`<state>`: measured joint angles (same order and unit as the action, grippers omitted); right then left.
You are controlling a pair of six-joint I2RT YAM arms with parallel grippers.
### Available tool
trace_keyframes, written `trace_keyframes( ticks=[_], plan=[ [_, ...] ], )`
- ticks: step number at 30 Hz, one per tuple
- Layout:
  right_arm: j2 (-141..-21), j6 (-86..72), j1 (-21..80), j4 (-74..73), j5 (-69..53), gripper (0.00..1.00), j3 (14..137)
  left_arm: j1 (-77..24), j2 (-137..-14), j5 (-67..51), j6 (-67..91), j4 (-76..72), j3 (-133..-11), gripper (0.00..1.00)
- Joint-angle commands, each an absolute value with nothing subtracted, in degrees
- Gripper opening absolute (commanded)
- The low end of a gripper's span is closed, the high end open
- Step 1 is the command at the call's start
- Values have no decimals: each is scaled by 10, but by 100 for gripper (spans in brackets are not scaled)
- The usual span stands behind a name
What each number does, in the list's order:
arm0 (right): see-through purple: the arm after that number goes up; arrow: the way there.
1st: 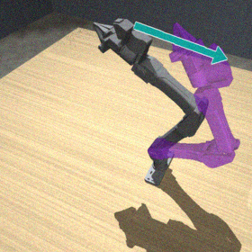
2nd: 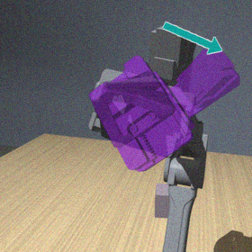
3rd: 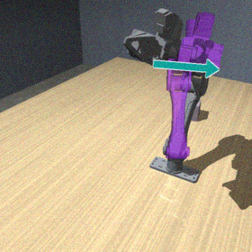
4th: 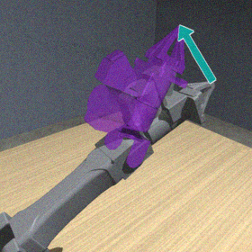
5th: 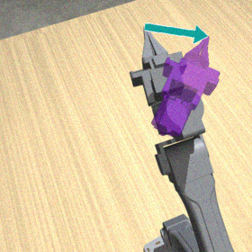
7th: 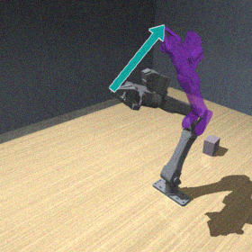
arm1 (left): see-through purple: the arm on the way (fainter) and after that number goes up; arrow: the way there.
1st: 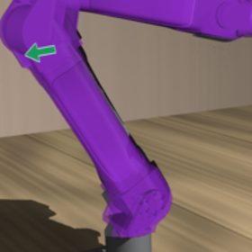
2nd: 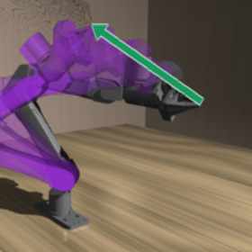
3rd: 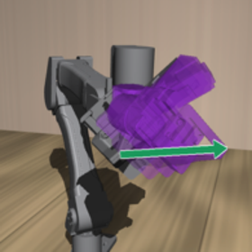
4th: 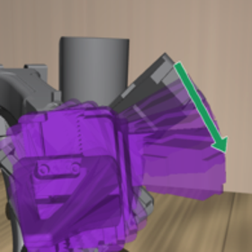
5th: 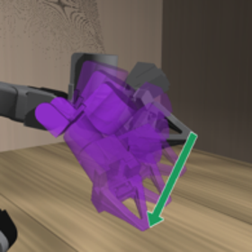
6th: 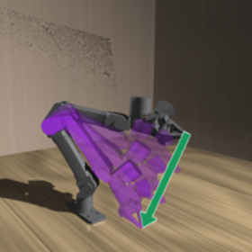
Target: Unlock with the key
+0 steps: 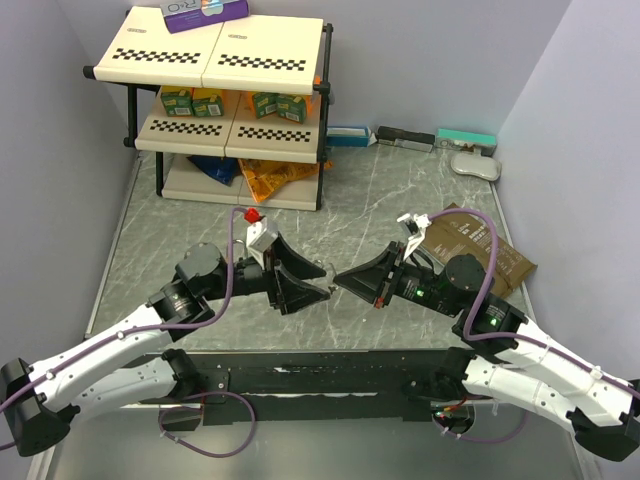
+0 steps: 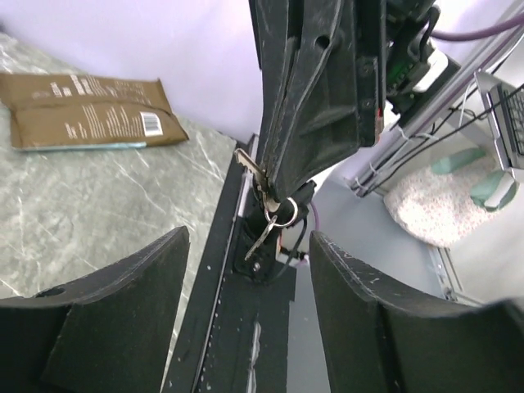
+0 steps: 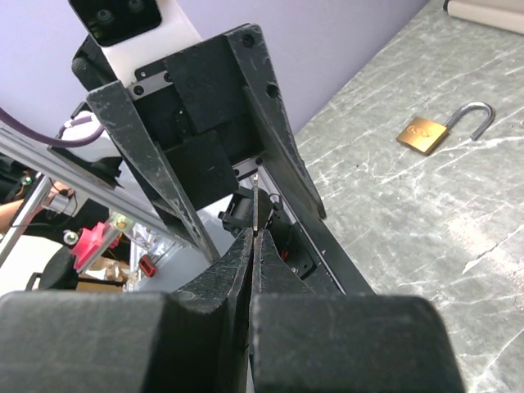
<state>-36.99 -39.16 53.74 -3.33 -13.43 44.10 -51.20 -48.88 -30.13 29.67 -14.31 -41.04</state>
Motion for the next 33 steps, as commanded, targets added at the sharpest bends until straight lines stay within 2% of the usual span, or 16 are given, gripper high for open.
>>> trace_keyframes(
  ticks=[1, 5, 15, 18, 22, 27, 33],
  plan=[
    [-348, -401, 538, 12, -130, 0, 439, -515, -476, -293, 310, -194, -413, 65],
    [-343, -403, 537, 13, -127, 0, 439, -515, -504, -342, 325, -224, -401, 65],
    [-338, -405, 539, 9, -119, 0, 439, -541, -544, -364, 318, -250, -414, 64],
    [-339, -404, 538, 4, -113, 0, 441, -544, -548, -364, 320, -264, -411, 58],
    [-344, -401, 538, 3, -101, 0, 444, -546, -550, -362, 323, -269, -404, 41],
    [-345, -401, 538, -12, -91, 0, 439, -546, -546, -352, 321, -270, -398, 41],
    [-348, -399, 537, -11, -85, 0, 439, -547, -557, -350, 317, -266, -403, 34]
  ],
)
